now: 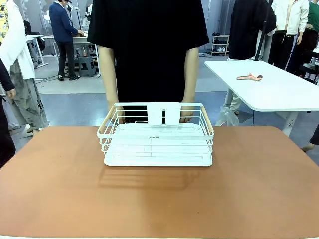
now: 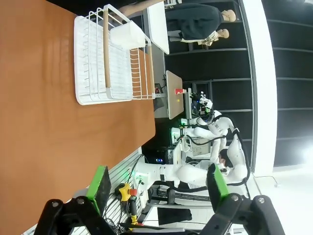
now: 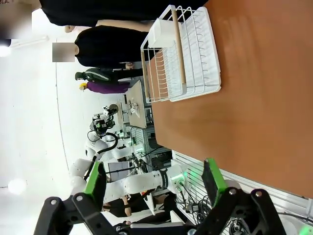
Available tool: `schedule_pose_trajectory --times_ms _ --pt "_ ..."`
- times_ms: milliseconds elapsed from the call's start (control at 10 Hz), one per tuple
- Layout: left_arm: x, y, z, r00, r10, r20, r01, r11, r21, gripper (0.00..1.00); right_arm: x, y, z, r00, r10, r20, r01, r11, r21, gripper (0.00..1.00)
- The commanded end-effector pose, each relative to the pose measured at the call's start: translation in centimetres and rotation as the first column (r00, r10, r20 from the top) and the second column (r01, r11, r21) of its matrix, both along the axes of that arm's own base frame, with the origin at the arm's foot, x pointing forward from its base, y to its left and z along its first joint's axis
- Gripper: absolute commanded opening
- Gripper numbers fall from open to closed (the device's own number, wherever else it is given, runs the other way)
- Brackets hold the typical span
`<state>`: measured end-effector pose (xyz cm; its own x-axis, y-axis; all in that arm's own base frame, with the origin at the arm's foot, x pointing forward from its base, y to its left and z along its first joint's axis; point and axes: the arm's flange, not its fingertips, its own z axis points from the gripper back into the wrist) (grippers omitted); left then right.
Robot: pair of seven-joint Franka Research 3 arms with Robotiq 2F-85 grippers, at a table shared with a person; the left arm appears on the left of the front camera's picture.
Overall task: Clean the table.
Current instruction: Pick up the Lint Roller when the human hands it over.
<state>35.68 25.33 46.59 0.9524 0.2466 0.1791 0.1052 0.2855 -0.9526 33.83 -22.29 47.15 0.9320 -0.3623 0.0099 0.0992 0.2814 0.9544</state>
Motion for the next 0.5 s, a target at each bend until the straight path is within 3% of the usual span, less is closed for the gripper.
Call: schedule_pose_trajectory --times_ms 0,400 --pt "-0.37 0.09 0.41 1.000 -0.002 0.007 0.002 1.000 0.007 1.00 -0.14 -0.01 0.12 1.000 0.001 0.008 -0.001 1.000 0.006 1.00" --pt "-0.37 0.09 0.41 1.000 -0.002 0.007 0.002 1.000 0.007 1.00 -0.14 -0.01 0.12 1.000 0.001 0.008 -0.001 1.000 0.006 1.00"
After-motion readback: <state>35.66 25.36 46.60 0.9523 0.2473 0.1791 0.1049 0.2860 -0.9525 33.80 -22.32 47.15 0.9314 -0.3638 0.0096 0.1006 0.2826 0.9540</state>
